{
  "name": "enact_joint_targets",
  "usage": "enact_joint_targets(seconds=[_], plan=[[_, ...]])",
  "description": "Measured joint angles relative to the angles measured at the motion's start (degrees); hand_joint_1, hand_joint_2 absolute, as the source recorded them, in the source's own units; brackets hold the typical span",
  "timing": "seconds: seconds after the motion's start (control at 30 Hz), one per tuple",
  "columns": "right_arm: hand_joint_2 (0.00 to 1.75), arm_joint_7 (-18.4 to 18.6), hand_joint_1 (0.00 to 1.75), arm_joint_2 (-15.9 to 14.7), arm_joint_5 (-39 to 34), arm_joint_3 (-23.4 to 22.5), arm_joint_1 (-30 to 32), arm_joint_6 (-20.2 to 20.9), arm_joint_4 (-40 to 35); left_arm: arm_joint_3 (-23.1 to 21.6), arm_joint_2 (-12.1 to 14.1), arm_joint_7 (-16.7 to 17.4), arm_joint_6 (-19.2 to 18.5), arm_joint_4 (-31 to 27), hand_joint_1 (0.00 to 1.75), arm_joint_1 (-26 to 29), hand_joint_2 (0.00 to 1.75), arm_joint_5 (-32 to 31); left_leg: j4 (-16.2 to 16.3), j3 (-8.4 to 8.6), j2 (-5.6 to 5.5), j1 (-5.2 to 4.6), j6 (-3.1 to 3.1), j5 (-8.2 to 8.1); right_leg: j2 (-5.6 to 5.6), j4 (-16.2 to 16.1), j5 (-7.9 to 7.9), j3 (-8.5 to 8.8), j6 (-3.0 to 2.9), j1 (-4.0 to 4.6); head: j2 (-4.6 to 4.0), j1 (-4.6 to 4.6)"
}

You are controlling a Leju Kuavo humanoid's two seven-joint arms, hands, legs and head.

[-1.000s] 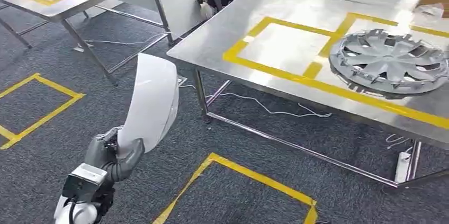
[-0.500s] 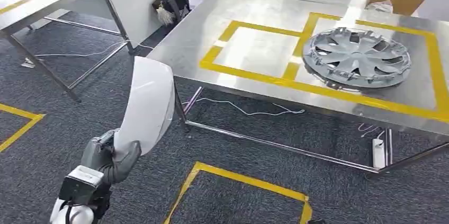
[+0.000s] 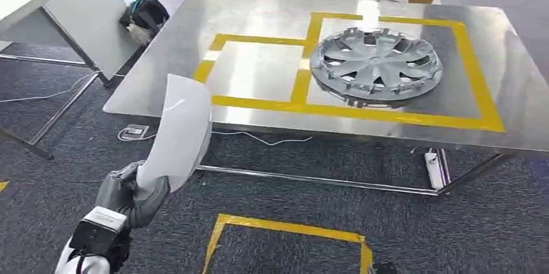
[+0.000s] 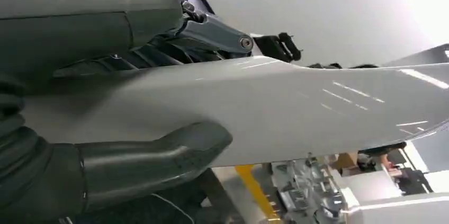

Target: Take the parts from the cabinet and place them on the table.

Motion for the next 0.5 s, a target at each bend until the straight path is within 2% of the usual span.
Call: enact_joint_targets(seconds=[0.03,0.07,0.1,0.13,0.17,0.2,0.23,0.27,0.3,0.33,0.37,0.4,0.43,0.47,0.5], plan=[[0.00,0.0,0.00,-0.1,-0.4,0.4,0.1,-0.2,0.3,0.0,0.0,0.0,0.0,0.0,1.75,0.0,1.75,-0.3,-2.2,0.14,-0.11,0.11,-0.13,2.22,0.84,0.0,-0.50,0.76,0.29,-0.27,0.00,0.07],[0.00,0.0,0.00,-0.2,-0.7,0.6,0.2,-0.3,0.4,0.0,0.0,0.0,-0.1,0.0,1.75,0.0,1.75,-0.3,-5.5,0.96,-0.32,0.23,-0.32,5.20,1.54,0.0,-0.99,1.48,0.61,-0.54,0.00,0.00],[0.00,0.0,0.00,-0.2,-1.0,0.9,0.1,-0.4,0.6,0.0,0.0,0.0,-0.1,0.0,1.75,0.0,1.75,-0.3,-10.3,2.22,-1.28,0.61,-0.79,9.50,2.34,0.0,-1.56,2.30,1.03,-0.88,0.00,0.00],[0.00,0.0,0.00,-0.4,-1.0,1.1,0.1,-0.4,0.7,0.0,0.0,0.0,-0.1,0.0,1.75,0.0,1.75,-0.3,-13.5,2.87,-3.06,1.21,-1.26,12.57,2.82,-0.1,-1.96,1.86,1.53,-0.87,0.00,-0.13],[0.00,0.1,0.00,-0.6,-1.0,1.2,0.0,-0.4,0.8,0.0,0.1,0.0,-0.1,0.1,1.75,0.0,1.75,-0.3,-15.1,2.60,-2.85,1.46,-0.73,10.68,3.75,0.7,-2.61,2.91,2.10,-0.83,0.00,-0.50],[0.00,0.0,0.00,-0.7,-1.2,1.5,-0.1,-0.5,1.0,0.0,0.1,0.2,-0.2,0.1,1.75,0.0,1.75,-0.3,-14.6,2.74,-2.64,0.95,-0.07,9.51,4.14,-0.1,-3.40,2.23,2.61,-0.88,0.00,-0.55],[0.00,0.1,0.00,-0.8,-1.6,1.7,0.1,-0.6,1.1,0.0,0.1,0.2,-0.3,0.1,1.75,0.0,1.75,-0.5,-15.2,2.90,-2.61,1.01,0.67,9.70,4.15,0.4,-2.53,3.50,3.21,-0.95,0.00,-0.63],[0.00,0.1,0.00,-0.9,-2.0,1.9,0.3,-0.7,1.2,0.0,0.1,0.2,-0.3,0.1,1.75,-0.2,1.75,-0.5,-15.3,3.24,-2.00,1.00,1.27,10.17,3.86,-0.3,-2.59,3.82,3.44,-0.77,0.00,-0.37],[0.00,0.2,0.00,-1.1,-2.3,2.2,0.4,-0.8,1.4,0.0,0.0,0.2,-0.5,0.1,1.75,-0.4,1.75,-0.6,-15.3,3.99,-1.45,1.08,1.92,11.28,3.01,-0.8,-3.48,4.01,3.67,-0.91,0.02,-0.28],[0.00,0.2,0.00,-1.2,-2.8,2.5,0.3,-0.9,1.6,0.0,0.0,0.1,-0.9,0.1,1.75,-0.4,1.75,-1.0,-15.3,4.65,-1.02,1.01,2.31,10.92,0.19,0.5,-4.13,3.74,3.85,-0.71,0.00,0.00],[0.00,0.2,0.00,-1.3,-3.3,2.8,0.1,-0.9,1.7,0.0,0.0,-0.1,-1.1,0.1,1.75,-0.4,1.75,-1.3,-15.3,4.89,-0.72,0.86,2.58,10.63,-1.26,3.4,-5.26,2.03,3.97,-0.58,0.00,0.26],[0.00,0.2,0.00,-1.4,-3.6,3.1,0.0,-0.9,1.8,0.0,0.0,-0.1,-1.3,0.1,1.75,-0.5,1.75,-1.5,-15.3,4.98,-0.25,0.72,2.71,10.47,-1.79,6.5,-6.42,0.13,4.14,-0.56,0.00,0.33],[0.00,0.2,0.00,-1.6,-4.1,3.5,-0.1,-0.9,2.0,-0.1,0.0,-0.1,-1.4,0.2,1.75,-0.5,1.75,-1.8,-15.3,5.20,0.42,0.41,3.05,10.00,-2.25,12.7,-8.83,-3.98,4.14,-0.54,0.00,0.39],[0.00,0.2,0.00,-1.7,-4.6,3.8,0.0,-1.0,2.1,-0.3,0.1,-0.1,-1.6,0.3,1.75,-0.6,1.75,-2.1,-15.3,5.55,0.63,0.23,3.15,9.66,-2.26,15.4,-9.64,-5.99,4.08,-0.51,0.00,0.31],[0.00,0.2,0.00,-1.8,-5.3,4.3,0.1,-1.1,2.3,-0.5,0.1,-0.1,-1.6,0.4,1.75,-0.6,1.75,-2.3,-15.3,6.08,0.77,0.06,3.20,9.18,-2.26,16.0,-8.96,-7.22,3.86,-0.45,0.00,0.39]])
